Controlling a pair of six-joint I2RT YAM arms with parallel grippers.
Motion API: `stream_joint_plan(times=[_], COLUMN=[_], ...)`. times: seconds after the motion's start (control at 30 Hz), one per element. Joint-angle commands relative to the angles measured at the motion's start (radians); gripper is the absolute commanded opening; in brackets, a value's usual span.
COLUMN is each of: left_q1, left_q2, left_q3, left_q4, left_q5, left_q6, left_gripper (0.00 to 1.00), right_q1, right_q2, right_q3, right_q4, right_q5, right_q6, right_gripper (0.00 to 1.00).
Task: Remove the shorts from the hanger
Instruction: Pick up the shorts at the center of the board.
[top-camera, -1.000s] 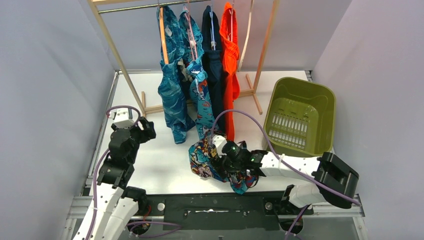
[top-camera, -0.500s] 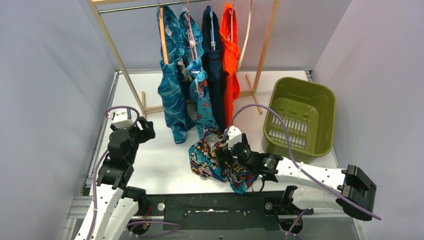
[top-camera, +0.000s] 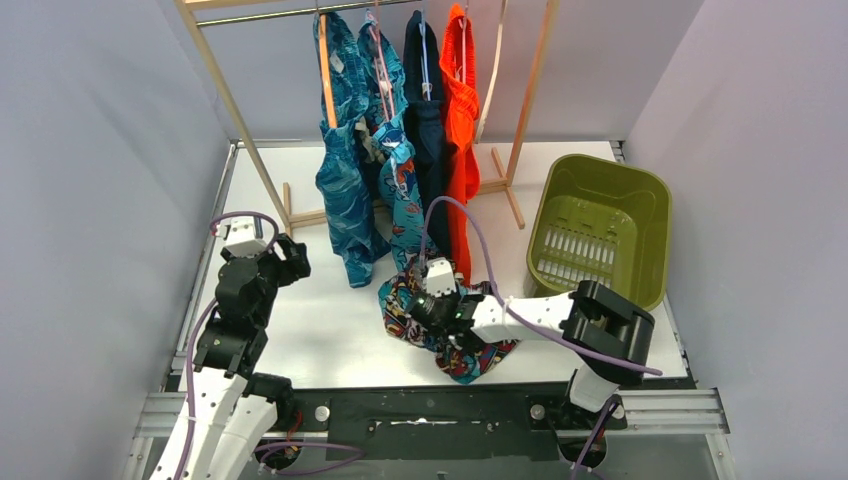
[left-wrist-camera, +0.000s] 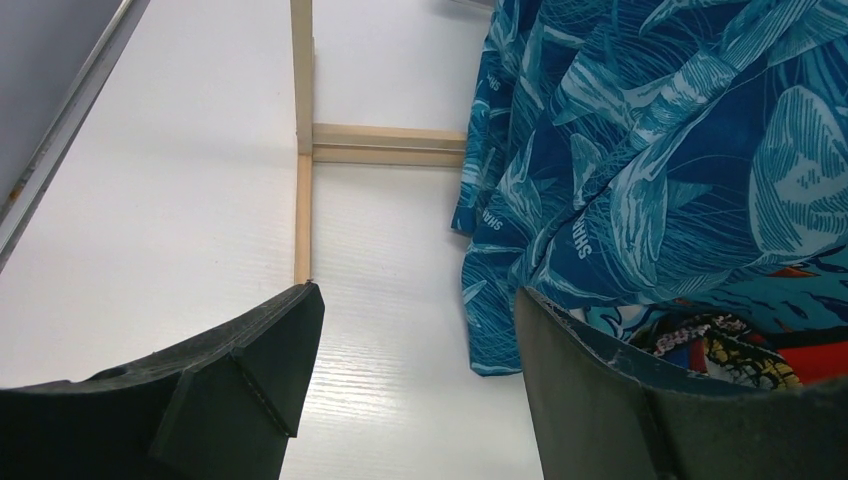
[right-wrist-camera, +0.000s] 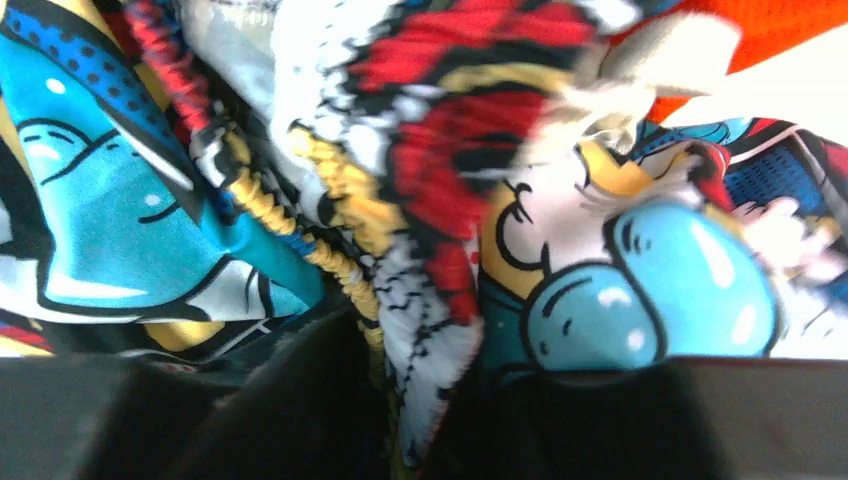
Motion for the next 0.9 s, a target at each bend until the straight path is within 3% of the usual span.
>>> stream_joint_plan(times=[0.0,0.07,0.2,0.5,0.67,0.87], left_q1=[0.008,0.011,0.01,0.01,0.01,0.012], left_q2=[-0.011,-0.013,-0.02,-0.034,-0.035,-0.029], left_q3=[0.009,0.009,0.01,0.007,0.007,0.006], left_q4=[0.062,0.062,0.064,0.064,0.067,0.072], left_q5=[0.009,0.01,0.013,0.016,0.02,0.022], left_q6=[-0.007,-0.007,-0.007,-0.008,-0.01,-0.01], left_gripper=[0.69,0.69,0.69,0.69,0.69,0.69], right_q1=[0.069,0.104,0.122,0.123,0.123,0.124], right_q2=[0.03,-0.017,-0.191,-0.729,-0.943,-0.989], right_q3=[0.025,0.031,0.017,-0.027,0.016,0.145], right_q4=[-0.233,-0.27,-0.281,-0.379,-0.351,-0.216], right_q5=[0.273,0.329,0.386,0.615,0.738,0.894], right_q6=[0.124,0.127,0.111,0.186,0.065,-0.223], right_gripper=[0.16,0.07,0.0,0.0,0.0,0.0])
